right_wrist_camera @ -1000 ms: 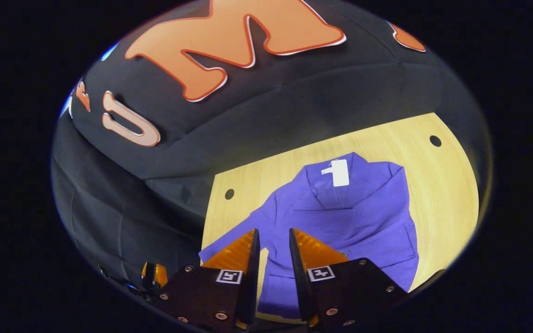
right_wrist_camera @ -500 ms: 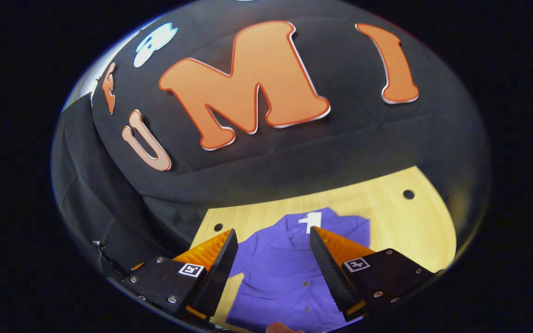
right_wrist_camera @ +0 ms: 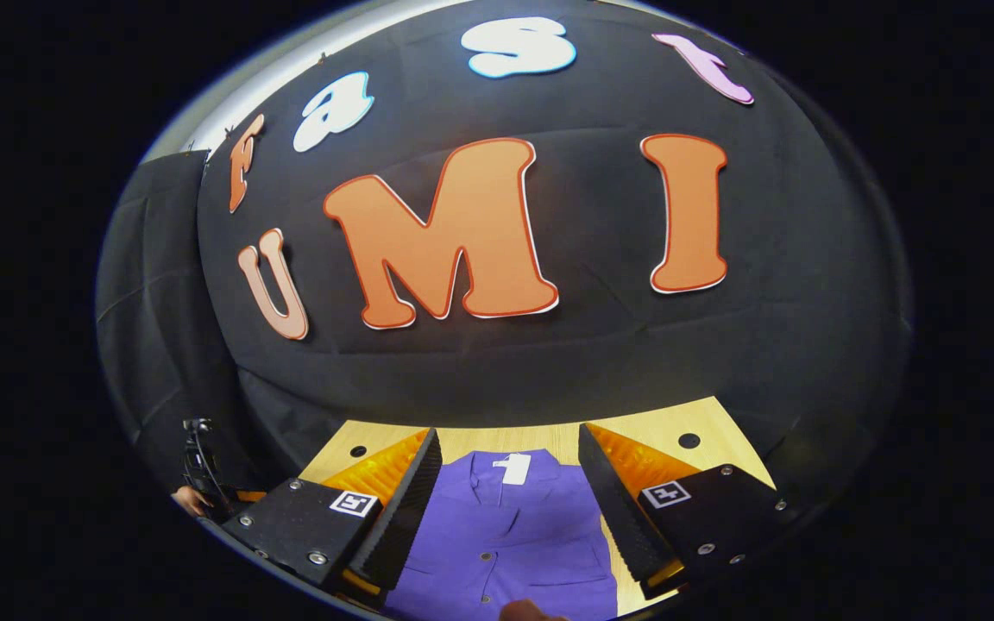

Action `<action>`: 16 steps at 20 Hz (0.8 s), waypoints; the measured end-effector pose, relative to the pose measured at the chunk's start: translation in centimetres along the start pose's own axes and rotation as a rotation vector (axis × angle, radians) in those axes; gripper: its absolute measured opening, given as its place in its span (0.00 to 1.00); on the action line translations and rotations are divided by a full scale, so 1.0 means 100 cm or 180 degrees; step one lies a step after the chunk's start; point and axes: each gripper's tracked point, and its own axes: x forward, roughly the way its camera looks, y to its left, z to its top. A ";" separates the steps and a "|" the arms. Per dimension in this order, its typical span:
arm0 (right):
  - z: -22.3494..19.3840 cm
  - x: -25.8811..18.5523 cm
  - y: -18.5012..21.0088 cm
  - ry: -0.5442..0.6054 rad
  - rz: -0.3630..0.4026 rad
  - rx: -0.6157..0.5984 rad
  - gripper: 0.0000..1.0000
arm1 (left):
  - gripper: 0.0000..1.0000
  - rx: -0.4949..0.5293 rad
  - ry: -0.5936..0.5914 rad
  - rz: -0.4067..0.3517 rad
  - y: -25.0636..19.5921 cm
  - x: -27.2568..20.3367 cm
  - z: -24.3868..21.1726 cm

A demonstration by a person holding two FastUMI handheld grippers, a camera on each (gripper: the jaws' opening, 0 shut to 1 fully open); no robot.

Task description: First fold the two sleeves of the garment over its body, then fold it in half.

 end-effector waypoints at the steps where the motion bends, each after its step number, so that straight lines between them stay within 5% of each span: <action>1: 0.000 -0.007 -0.004 -0.0024 -0.0005 0.0000 1.00 | 0.99 -0.0037 0.0139 0.0002 0.000 0.007 -0.006; 12: -0.021 -0.050 -0.027 -0.0136 -0.0321 -0.0337 0.95 | 0.99 -0.0359 0.1174 -0.0026 0.025 0.079 -0.055; 16: -0.024 -0.059 -0.020 -0.0144 -0.0368 -0.0546 1.00 | 0.98 -0.0322 0.1321 -0.0003 0.034 0.104 -0.064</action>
